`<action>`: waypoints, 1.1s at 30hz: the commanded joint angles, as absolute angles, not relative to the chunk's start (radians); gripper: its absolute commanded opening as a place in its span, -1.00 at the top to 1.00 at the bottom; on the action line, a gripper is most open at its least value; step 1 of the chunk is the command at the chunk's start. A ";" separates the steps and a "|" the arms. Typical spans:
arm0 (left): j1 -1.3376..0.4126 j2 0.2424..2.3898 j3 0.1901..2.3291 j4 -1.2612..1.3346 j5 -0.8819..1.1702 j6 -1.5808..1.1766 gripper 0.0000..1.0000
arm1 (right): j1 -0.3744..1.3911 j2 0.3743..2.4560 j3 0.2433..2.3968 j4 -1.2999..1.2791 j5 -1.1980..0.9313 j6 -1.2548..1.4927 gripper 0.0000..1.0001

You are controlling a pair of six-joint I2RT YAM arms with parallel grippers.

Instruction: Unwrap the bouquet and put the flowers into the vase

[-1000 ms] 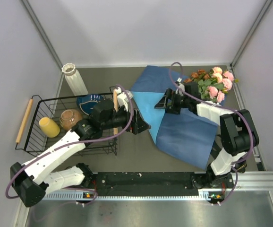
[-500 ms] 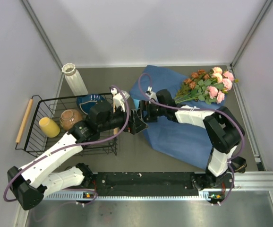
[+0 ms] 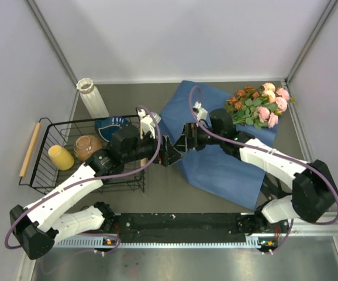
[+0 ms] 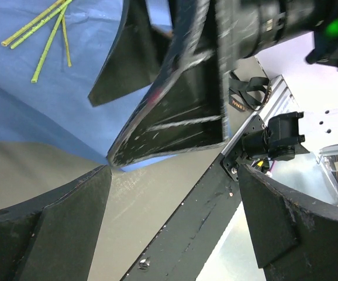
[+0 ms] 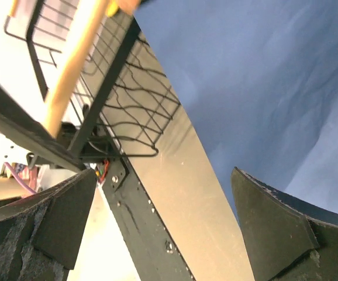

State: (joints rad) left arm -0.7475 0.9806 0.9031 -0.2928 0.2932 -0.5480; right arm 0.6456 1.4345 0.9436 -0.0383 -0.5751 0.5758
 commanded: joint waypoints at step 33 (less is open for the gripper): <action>-0.742 1.075 0.962 -0.232 0.370 -0.546 -0.90 | 0.120 1.522 0.854 0.042 -0.260 0.940 -0.01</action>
State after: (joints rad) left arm -0.7467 1.0725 0.9314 -0.2913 0.3355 -0.5480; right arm 0.1551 1.5311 0.8696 0.0887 -0.4061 0.8448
